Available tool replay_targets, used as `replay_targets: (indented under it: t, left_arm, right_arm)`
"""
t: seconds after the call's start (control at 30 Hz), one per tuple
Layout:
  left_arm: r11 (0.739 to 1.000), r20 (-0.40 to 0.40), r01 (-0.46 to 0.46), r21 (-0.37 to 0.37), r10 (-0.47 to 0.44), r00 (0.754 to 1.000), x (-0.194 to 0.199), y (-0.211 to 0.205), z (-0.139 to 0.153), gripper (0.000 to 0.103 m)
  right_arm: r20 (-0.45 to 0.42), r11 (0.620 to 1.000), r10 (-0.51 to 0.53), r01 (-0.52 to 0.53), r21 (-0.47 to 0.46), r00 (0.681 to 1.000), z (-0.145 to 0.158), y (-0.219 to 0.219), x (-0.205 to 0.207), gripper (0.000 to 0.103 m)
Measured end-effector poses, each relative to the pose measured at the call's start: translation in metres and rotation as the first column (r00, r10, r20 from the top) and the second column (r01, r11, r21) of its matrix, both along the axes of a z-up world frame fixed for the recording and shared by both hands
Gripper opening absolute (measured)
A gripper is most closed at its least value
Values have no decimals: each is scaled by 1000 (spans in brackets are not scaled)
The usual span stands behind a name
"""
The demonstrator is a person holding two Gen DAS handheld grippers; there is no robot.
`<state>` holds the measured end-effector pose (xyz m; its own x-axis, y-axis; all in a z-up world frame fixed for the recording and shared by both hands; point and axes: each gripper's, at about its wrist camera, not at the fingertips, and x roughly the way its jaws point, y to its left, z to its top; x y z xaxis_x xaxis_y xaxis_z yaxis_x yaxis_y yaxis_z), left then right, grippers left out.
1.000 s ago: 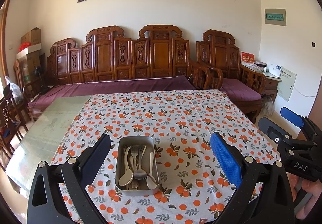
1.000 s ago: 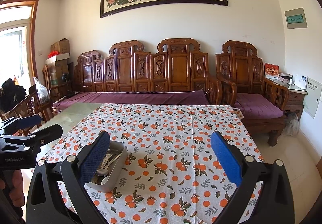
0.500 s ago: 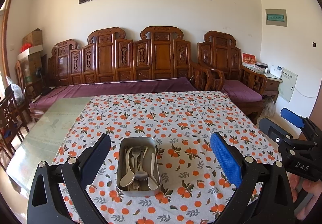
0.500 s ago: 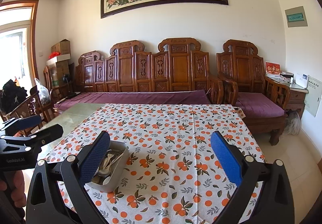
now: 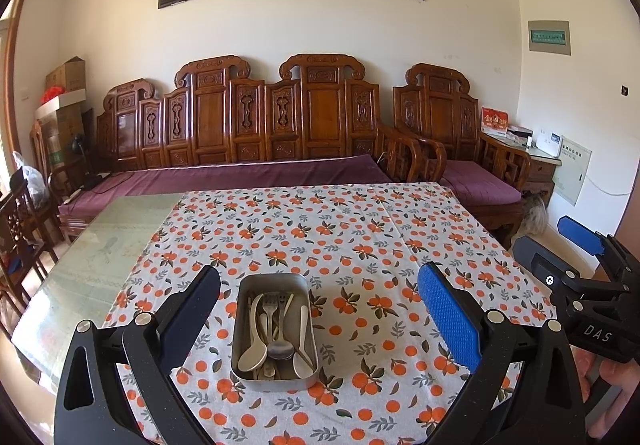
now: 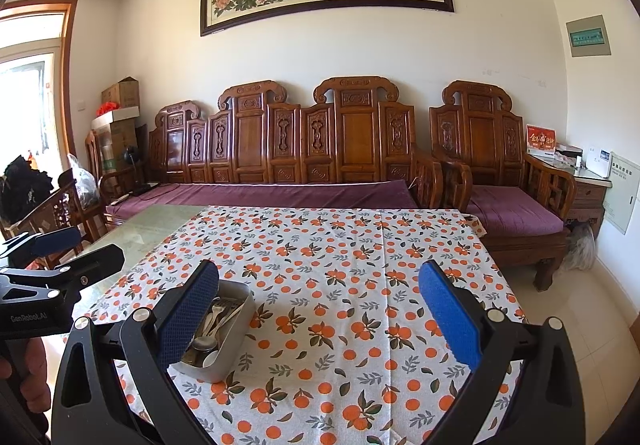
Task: Organize utensils
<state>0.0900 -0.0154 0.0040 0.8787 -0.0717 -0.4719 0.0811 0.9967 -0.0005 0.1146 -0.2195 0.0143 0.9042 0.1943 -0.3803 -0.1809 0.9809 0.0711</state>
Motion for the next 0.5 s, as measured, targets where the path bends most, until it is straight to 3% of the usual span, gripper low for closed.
replay_targets:
  t: [0.5]
  left_arm:
    - [1000,-1,-3,1,3,1000,1,1,-1,95]
  right_arm:
    - [0,1000,0,0,0,1000,0,0,0,101]
